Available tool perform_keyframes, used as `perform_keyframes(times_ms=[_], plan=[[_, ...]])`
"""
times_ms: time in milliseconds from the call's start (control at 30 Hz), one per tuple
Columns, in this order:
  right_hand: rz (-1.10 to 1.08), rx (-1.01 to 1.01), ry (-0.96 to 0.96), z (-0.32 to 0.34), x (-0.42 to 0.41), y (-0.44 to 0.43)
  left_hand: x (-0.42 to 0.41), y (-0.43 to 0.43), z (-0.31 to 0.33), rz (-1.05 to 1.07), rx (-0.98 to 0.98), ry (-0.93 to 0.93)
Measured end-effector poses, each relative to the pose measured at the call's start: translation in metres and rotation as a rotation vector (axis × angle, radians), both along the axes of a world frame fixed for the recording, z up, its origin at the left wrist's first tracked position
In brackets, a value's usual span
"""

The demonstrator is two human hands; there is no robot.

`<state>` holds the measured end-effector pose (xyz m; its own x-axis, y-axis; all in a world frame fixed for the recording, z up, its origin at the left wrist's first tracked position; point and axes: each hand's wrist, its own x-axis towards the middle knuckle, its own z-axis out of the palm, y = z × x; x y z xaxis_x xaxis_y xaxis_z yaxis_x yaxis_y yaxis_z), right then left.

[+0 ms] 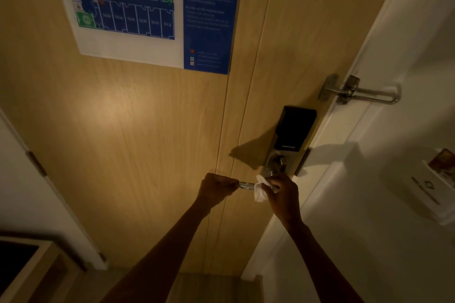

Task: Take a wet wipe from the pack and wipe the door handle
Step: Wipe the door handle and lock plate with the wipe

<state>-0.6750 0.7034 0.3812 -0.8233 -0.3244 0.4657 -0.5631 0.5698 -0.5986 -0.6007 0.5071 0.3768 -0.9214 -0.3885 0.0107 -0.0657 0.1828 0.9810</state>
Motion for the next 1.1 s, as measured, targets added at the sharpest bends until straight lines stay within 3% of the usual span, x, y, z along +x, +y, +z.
perform_keyframes(times_ms=[300, 533, 1100], plan=[[0.099, 0.046, 0.055, 0.002, 0.006, 0.003, 0.001, -0.001, 0.001, -0.037, 0.014, 0.03], [0.117, 0.026, 0.026, -0.001, 0.015, -0.008, 0.0, -0.002, -0.002, -0.072, 0.205, 0.031], [0.074, -0.015, 0.034, 0.003, 0.012, -0.007, -0.003, -0.011, 0.0, -0.162, 0.195, 0.025]])
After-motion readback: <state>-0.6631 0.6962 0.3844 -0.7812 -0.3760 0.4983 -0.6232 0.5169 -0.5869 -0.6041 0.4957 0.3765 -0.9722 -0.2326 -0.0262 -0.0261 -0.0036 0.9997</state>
